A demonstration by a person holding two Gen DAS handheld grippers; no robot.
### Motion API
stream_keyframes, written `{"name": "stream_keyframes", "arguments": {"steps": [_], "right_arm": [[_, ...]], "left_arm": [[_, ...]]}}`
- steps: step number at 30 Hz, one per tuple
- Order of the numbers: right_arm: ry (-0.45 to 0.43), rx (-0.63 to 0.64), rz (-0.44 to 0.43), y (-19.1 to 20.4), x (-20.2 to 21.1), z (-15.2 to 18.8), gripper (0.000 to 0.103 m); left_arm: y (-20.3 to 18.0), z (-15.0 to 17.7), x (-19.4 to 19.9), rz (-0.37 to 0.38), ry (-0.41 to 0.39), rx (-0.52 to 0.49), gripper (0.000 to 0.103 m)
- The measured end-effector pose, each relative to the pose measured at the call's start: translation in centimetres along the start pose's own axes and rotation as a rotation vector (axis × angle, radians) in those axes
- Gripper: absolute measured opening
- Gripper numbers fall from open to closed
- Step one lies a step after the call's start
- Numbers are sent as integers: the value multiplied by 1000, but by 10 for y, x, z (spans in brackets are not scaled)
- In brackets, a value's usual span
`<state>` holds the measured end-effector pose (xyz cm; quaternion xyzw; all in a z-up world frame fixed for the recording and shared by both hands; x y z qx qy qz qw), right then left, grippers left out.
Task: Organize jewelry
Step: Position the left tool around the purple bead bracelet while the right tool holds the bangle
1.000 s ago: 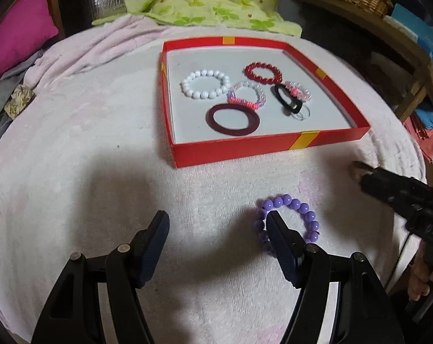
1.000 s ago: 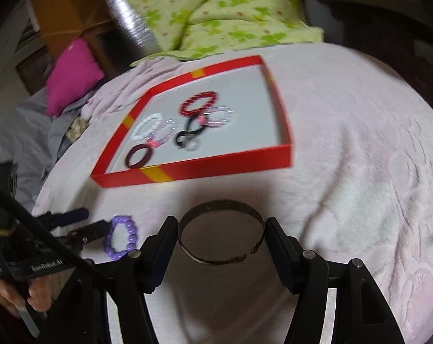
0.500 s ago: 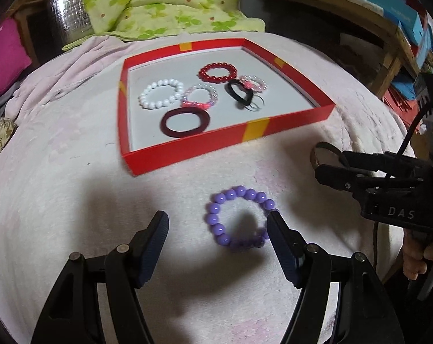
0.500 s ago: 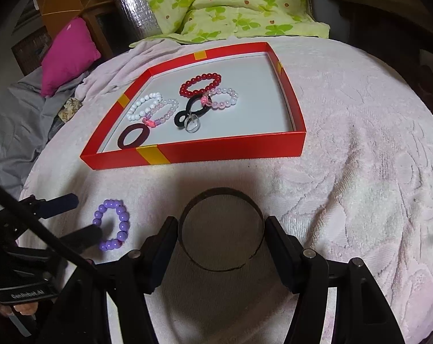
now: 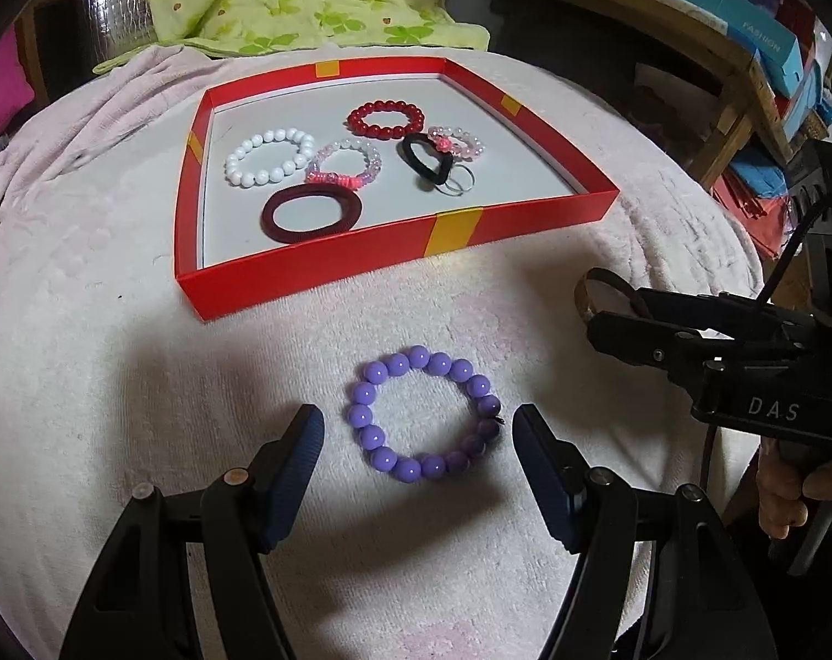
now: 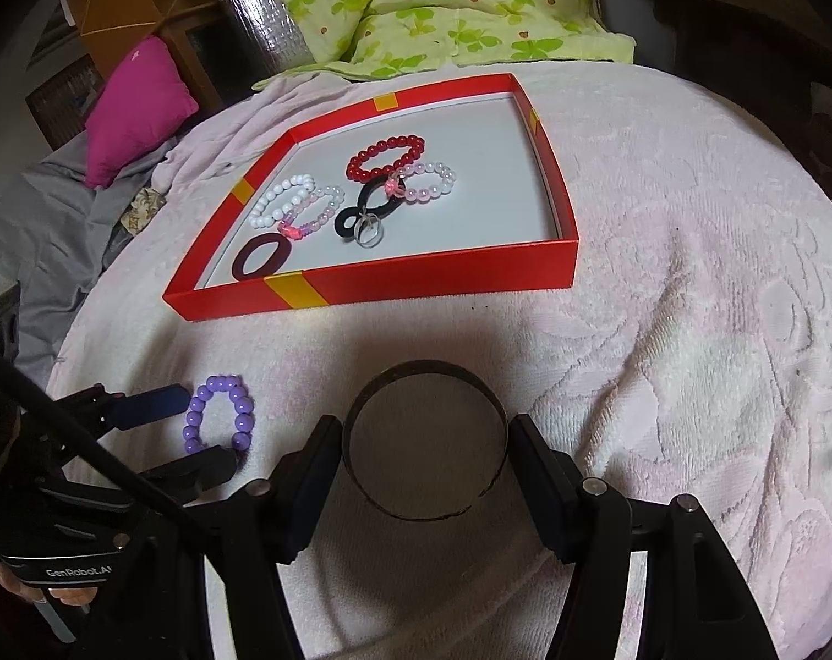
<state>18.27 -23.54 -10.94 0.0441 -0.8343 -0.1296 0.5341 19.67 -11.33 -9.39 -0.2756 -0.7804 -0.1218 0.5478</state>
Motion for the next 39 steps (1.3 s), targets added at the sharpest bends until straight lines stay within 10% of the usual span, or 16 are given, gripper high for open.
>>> {"name": "stream_keyframes", "arguments": {"steps": [39], "right_arm": [[-4, 35, 8, 0, 0, 2, 66]], "left_arm": [[-3, 4, -8, -102, -19, -73, 76]]}}
Point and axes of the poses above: each gripper's, at about its wrist camera, not at the fingertips, and x roughly against the way its jaws point, y to its left, z to its underside, the point moved 9 cm from there along -x, roughly the way its jaws point, and after that the axes turned 10 degrees about y, right-handed, at the moved point
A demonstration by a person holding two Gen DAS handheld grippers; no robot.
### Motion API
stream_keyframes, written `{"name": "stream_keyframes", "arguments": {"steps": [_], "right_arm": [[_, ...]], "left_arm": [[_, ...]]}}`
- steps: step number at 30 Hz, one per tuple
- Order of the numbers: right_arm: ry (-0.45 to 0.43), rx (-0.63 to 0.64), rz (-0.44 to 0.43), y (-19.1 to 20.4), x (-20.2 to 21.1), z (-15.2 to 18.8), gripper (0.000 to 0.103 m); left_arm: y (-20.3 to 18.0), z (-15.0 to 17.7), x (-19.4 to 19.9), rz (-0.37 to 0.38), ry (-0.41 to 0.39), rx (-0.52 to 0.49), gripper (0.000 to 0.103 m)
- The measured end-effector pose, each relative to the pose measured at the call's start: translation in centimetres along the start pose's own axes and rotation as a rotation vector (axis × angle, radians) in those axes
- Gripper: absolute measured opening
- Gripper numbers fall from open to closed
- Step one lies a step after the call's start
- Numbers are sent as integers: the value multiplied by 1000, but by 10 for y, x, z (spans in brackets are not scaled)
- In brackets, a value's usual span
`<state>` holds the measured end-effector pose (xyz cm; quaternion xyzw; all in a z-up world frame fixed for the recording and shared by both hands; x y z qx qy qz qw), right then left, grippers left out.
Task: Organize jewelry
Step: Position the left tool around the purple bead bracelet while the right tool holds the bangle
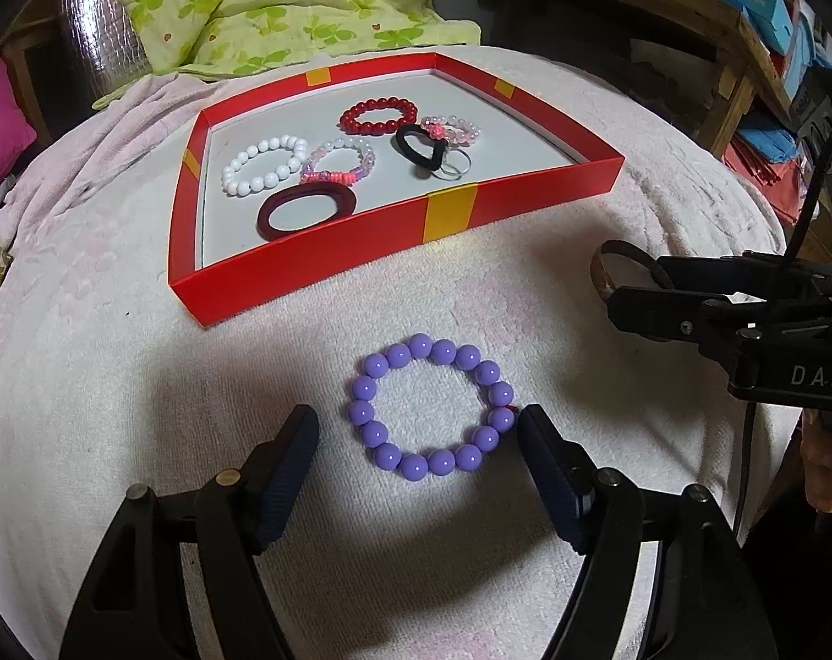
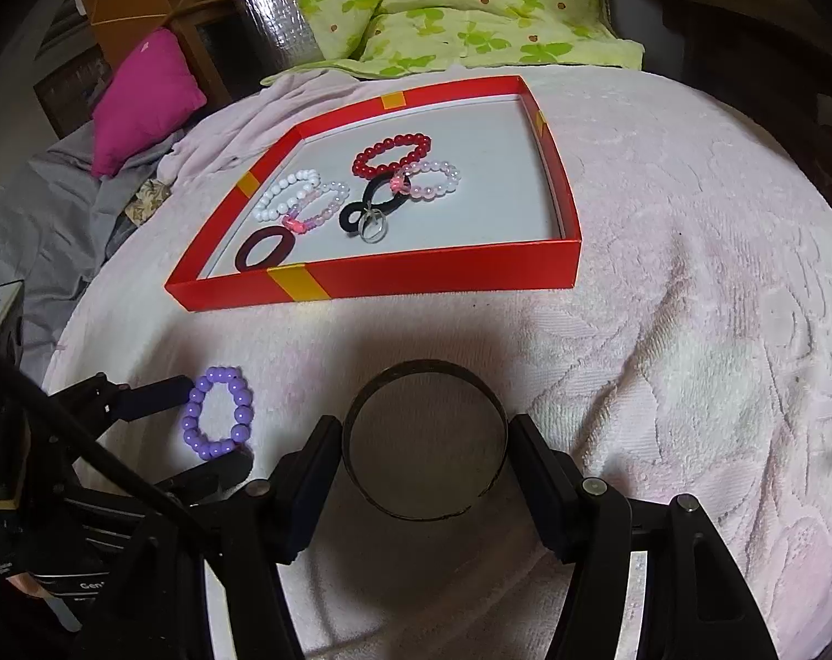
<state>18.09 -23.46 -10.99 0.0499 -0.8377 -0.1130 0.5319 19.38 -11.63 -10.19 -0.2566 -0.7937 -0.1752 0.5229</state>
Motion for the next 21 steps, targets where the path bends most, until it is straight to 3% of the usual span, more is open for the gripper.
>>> {"name": "stream_keyframes", "arguments": {"steps": [6, 9, 21], "right_arm": [[-1, 11, 3, 0, 0, 1, 66], [-2, 15, 4, 0, 0, 1, 66], [-3, 22, 8, 1, 0, 2, 66]], "left_arm": [[-1, 0, -1, -6, -8, -2, 80], [0, -1, -3, -24, -8, 3, 87], [1, 0, -3, -22, -11, 11, 88]]}}
Point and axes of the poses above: each gripper's, at about its wrist camera, not at the fingertips, and x roughly against the way its jaws point, y to its left, z to its underside, the point moved 9 cm from there along -x, roughly the way its jaws point, and after that the axes turned 10 degrees about y, right-handed, at the moved point
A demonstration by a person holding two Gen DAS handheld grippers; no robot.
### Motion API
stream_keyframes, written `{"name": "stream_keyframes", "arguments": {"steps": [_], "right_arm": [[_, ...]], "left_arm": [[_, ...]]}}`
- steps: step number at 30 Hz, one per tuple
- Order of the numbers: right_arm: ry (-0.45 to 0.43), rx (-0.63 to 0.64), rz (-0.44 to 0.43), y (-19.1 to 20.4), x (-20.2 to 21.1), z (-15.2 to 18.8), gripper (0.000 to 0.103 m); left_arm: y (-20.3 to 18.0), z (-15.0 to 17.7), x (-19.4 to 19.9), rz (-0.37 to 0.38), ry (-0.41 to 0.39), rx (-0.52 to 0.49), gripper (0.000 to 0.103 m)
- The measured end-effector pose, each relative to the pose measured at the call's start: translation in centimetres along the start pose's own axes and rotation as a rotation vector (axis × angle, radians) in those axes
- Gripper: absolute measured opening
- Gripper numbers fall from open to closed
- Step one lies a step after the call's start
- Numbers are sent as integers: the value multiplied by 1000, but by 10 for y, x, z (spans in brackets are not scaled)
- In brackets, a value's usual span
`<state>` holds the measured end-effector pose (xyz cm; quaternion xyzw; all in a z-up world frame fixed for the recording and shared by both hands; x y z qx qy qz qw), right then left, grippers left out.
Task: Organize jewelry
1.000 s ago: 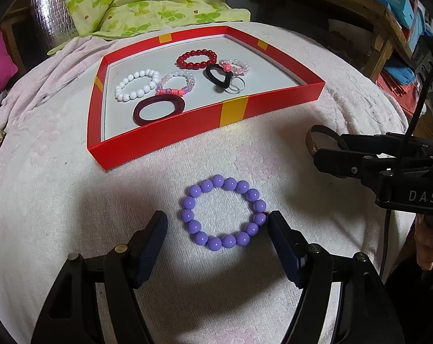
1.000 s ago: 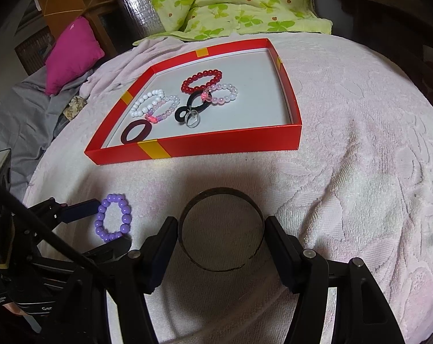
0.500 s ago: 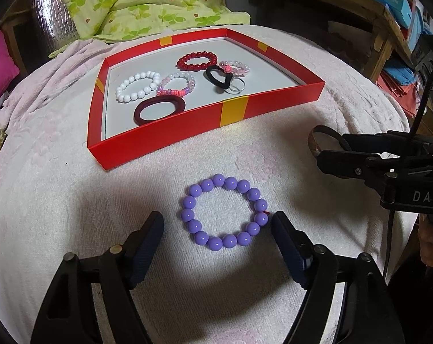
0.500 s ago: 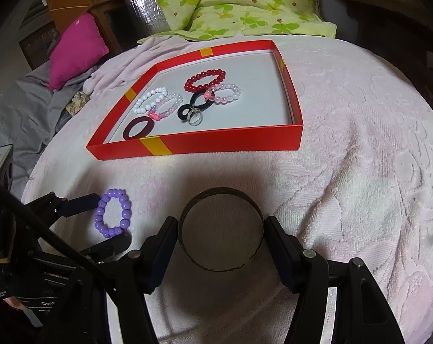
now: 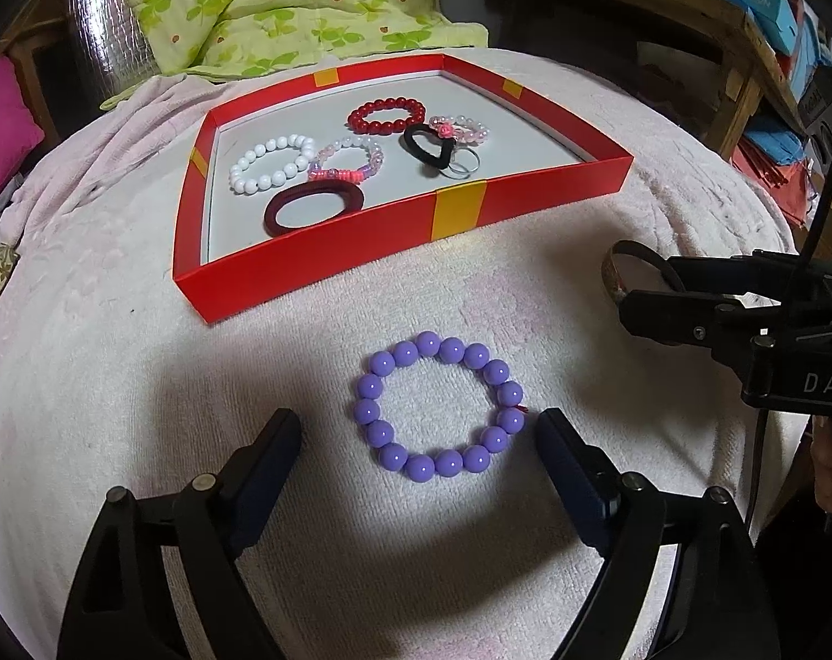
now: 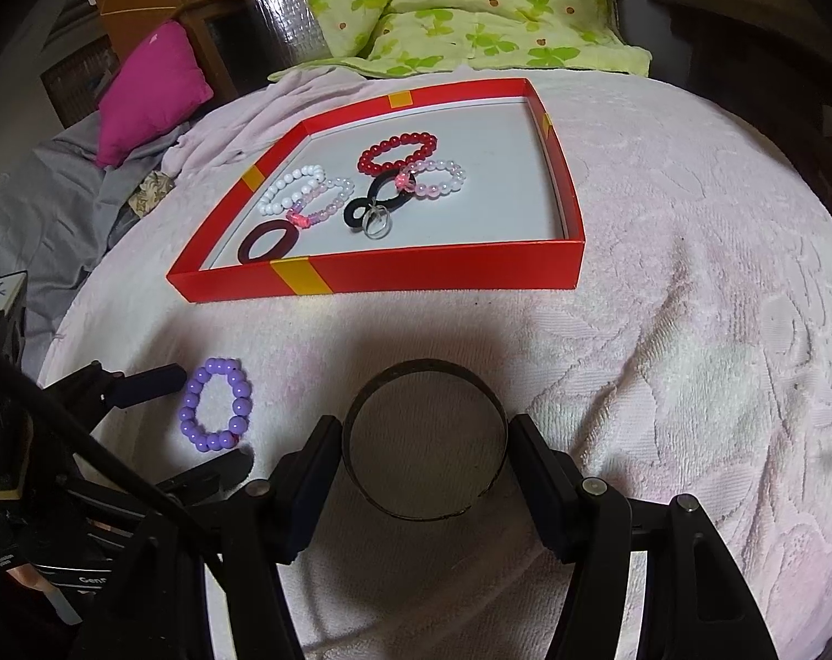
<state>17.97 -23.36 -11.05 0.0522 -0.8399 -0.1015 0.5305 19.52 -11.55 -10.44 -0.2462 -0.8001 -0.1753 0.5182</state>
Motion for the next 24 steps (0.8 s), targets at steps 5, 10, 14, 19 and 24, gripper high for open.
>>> {"name": "stream_keyframes", "arguments": {"steps": [5, 10, 14, 19, 24], "right_arm": [[0, 1, 2, 0, 0, 0, 66], [0, 2, 5, 0, 0, 0, 66], [0, 3, 7, 0, -1, 0, 66], [0, 3, 10, 0, -1, -1, 66], [1, 2, 17, 1, -2, -1, 66]], "left_arm": [[1, 0, -1, 2, 4, 5, 88], [0, 1, 0, -2, 11, 8, 88], [0, 0, 0, 3, 21, 4, 88], [3, 1, 3, 12, 23, -2, 88], [8, 2, 4, 12, 13, 12, 87]]}}
Point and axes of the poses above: each gripper's, at about its wrist camera, not at the fingertips, and x roughly against the way its jaws point, y to its left, z to its underside, the point moved 9 cm from there along -x, roughly the way its jaws point, and after that the axes turned 10 degrees about y, right-handed, at the moved point
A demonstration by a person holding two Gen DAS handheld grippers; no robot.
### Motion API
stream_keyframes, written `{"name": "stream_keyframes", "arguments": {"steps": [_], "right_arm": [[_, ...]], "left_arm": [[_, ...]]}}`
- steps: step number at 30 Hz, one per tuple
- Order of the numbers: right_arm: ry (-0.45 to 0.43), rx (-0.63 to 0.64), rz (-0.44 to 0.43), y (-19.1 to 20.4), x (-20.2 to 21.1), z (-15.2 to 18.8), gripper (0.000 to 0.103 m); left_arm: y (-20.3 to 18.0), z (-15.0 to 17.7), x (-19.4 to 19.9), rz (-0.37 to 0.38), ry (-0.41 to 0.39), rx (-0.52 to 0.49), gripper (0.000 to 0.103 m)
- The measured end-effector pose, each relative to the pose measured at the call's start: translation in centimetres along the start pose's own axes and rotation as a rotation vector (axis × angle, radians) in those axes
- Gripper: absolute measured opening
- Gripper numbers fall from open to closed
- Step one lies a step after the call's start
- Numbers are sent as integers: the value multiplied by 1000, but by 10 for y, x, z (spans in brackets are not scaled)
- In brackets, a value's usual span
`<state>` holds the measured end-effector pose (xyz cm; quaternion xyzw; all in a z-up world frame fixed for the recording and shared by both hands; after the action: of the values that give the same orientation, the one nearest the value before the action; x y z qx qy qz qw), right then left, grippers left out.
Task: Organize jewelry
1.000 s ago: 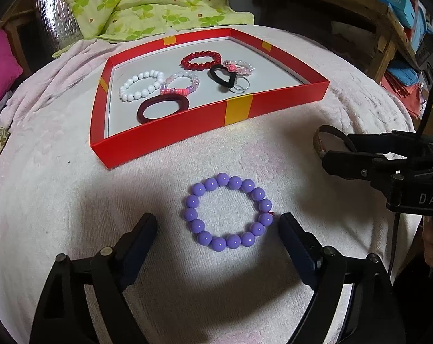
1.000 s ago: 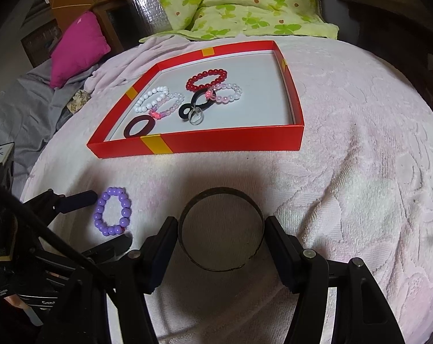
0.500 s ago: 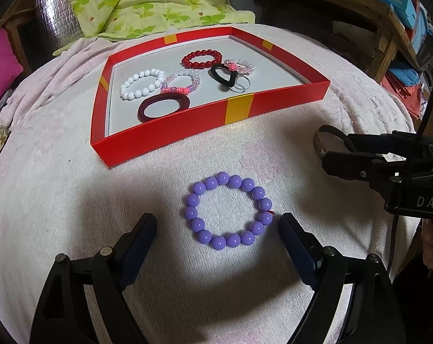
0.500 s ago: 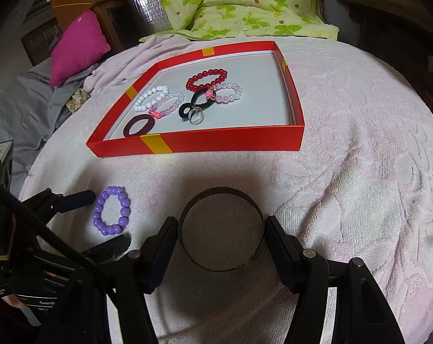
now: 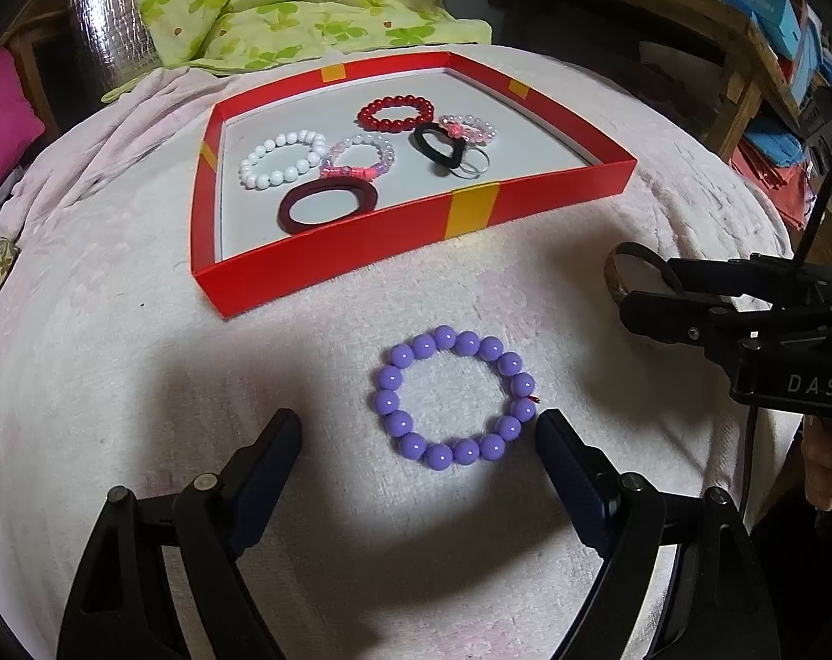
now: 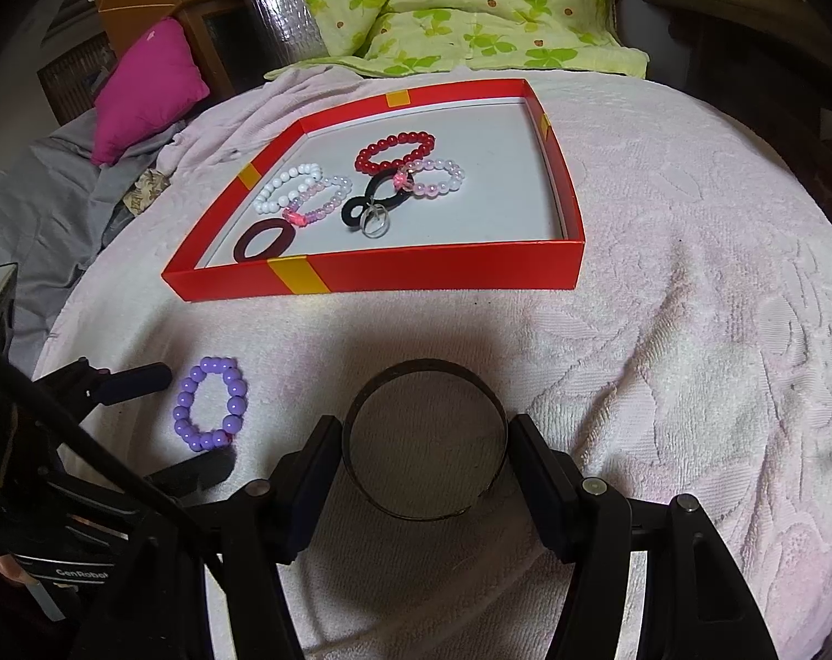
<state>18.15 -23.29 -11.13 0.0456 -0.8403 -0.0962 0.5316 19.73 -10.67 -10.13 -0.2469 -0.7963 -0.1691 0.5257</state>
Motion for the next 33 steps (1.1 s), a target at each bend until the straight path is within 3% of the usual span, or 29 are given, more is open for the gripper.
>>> {"name": "stream_keyframes", "arguments": {"steps": [14, 18, 20, 22, 26, 28, 33], "right_arm": [[-2, 11, -1, 1, 2, 1, 66], [-1, 9, -15, 0, 4, 1, 66], [-2, 16, -6, 1, 3, 2, 66], [-2, 27, 7, 2, 3, 2, 66], [-6, 47, 31, 4, 2, 3, 66], [-10, 55, 41, 4, 2, 4, 66], [-19, 72, 70, 6, 2, 5, 65]], "left_arm": [[-2, -7, -3, 1, -22, 17, 85], [-1, -9, 1, 17, -43, 19, 60], [-1, -9, 0, 19, -47, 20, 58], [-2, -10, 1, 16, -57, 13, 46], [-3, -11, 2, 37, -63, 12, 34], [-2, -11, 3, 44, -67, 15, 22], [0, -14, 3, 67, -67, 30, 22]]}}
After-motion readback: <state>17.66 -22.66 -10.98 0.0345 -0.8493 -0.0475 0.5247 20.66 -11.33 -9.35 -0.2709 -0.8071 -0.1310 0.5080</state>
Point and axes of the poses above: each gripper's, at about its wrist camera, not at the fingertips, and x roughly against the way its jaws point, y to its left, z to its underside, the point moved 9 cm from there along -x, roughly the way its jaws point, and after that the axes turned 10 degrees about y, right-handed, at the moved point
